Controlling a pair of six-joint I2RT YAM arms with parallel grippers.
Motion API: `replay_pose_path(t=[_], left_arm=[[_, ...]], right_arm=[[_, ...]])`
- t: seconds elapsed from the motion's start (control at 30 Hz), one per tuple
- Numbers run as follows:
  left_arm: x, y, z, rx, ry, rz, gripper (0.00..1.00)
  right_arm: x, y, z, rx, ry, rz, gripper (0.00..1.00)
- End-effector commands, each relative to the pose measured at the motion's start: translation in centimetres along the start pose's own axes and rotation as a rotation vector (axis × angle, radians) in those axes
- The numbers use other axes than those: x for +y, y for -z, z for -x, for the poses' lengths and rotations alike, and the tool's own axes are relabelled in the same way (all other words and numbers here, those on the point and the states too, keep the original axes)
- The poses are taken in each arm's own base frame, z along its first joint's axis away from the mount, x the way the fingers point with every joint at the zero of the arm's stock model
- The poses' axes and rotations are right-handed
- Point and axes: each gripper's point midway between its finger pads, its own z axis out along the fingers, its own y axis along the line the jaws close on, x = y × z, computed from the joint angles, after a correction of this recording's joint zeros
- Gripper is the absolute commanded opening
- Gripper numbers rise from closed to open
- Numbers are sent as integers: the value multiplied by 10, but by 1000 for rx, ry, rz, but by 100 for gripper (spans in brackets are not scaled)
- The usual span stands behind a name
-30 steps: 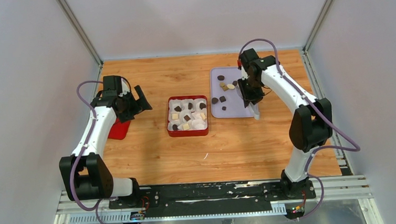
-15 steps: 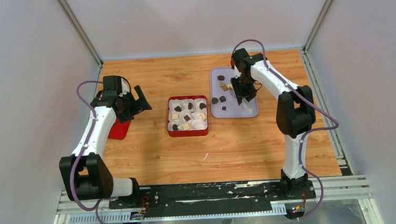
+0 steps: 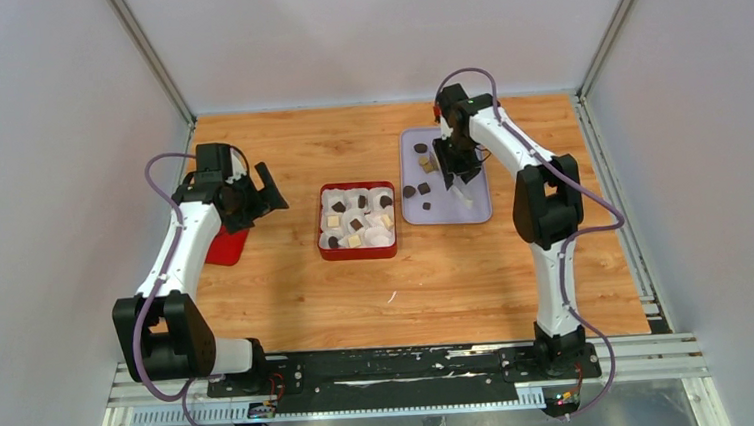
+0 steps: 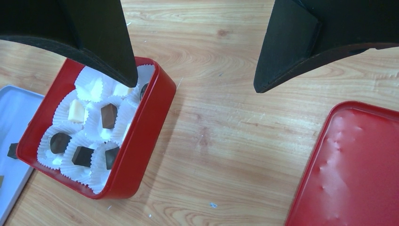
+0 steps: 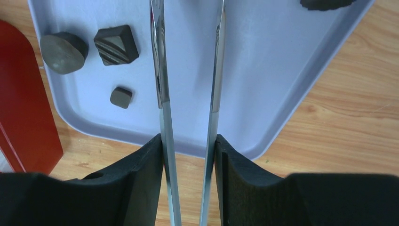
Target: Pack the chocolate
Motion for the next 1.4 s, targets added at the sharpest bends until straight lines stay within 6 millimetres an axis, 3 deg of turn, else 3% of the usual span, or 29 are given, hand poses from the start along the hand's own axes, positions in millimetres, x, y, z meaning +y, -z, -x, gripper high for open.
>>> replay_pose_path(t=[0.0, 0.07, 0.23, 0.3, 0.6, 0.73, 0.87, 1.0, 1.07, 1.23, 1.37], left_arm=[[-2, 6, 11, -26, -2, 1, 100], [-2, 5, 11, -24, -2, 3, 100], [-2, 4, 11, -23, 0, 7, 100], [-1, 3, 11, -21, 2, 8, 100], [-5, -1, 13, -13, 1, -7, 100], [-5, -2, 14, -11, -1, -9, 100], [-7, -4, 13, -3, 1, -20, 100], [-9, -4, 15, -8, 0, -26, 100], [-9, -3, 15, -9, 0, -27, 100], [-9, -2, 13, -8, 1, -28, 100], [-6, 0, 11, -12, 7, -20, 100]], right_arm=[[-5, 0, 1, 31, 7, 5, 43], [-4, 1, 2, 27, 6, 10, 37], [-3, 15, -1, 11, -5, 11, 5], [-3, 23, -4, 2, -14, 14, 0], [2, 65, -38, -39, -36, 47, 0], [17, 89, -59, -59, -13, 105, 0], [31, 100, -80, -53, 38, 115, 0], [62, 110, -93, -63, 118, 178, 0], [88, 112, -104, -52, 209, 219, 0], [129, 105, -126, -3, 375, 231, 0], [150, 96, -139, 43, 449, 247, 0]])
